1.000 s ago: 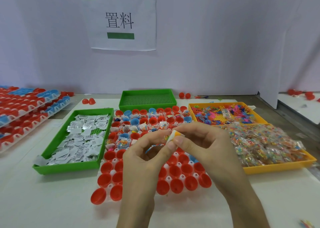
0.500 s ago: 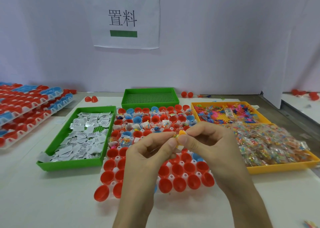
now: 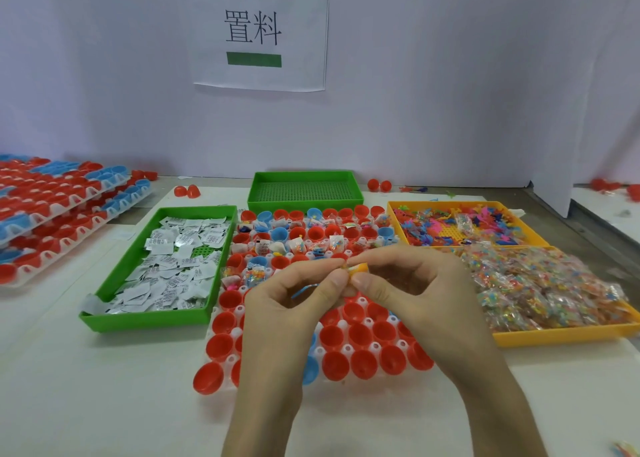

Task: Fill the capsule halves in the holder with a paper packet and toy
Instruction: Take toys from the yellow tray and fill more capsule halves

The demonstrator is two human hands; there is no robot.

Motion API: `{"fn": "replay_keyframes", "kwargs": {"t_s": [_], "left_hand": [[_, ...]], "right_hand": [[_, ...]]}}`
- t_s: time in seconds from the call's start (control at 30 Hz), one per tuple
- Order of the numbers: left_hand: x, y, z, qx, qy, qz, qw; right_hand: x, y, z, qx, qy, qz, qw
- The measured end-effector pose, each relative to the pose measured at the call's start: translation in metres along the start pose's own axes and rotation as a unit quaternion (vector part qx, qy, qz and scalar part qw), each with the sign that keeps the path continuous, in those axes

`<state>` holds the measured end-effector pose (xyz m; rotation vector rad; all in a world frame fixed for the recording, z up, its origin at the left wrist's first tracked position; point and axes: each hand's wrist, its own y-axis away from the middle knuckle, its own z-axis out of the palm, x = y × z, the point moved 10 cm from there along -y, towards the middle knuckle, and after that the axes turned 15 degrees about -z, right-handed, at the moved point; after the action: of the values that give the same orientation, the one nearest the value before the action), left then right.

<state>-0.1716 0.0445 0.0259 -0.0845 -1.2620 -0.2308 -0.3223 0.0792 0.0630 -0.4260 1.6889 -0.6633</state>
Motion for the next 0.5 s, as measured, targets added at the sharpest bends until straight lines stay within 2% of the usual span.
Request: {"fn": "replay_keyframes", "kwargs": {"t_s": [0.1, 0.2, 0.27, 0.37, 0.5], "left_hand": [[0.006, 0.000, -0.015, 0.041, -0.005, 0.024, 0.999], [0.015, 0.003, -0.054, 0.124, 0.038, 0.055, 0.990], [0.018, 0.007, -0.080, 0.172, 0.071, 0.067, 0.980], [0.020, 0.010, -0.100, 0.207, 0.088, 0.076, 0.971], [0.022, 0.010, -0.098, 0.206, 0.073, 0.084, 0.972]], "right_hand": [[0.004, -0.007, -0.005, 0.004, 0.032, 0.003, 0.999], [0.012, -0.031, -0.020, 0.017, 0.141, -0.002, 0.990], [0.028, -0.049, -0.014, -0.032, 0.229, 0.010, 0.973], [0.060, -0.060, 0.009, -0.131, 0.301, 0.029, 0.944], [0.085, -0.068, 0.002, -0.155, 0.359, 0.048, 0.919]]}}
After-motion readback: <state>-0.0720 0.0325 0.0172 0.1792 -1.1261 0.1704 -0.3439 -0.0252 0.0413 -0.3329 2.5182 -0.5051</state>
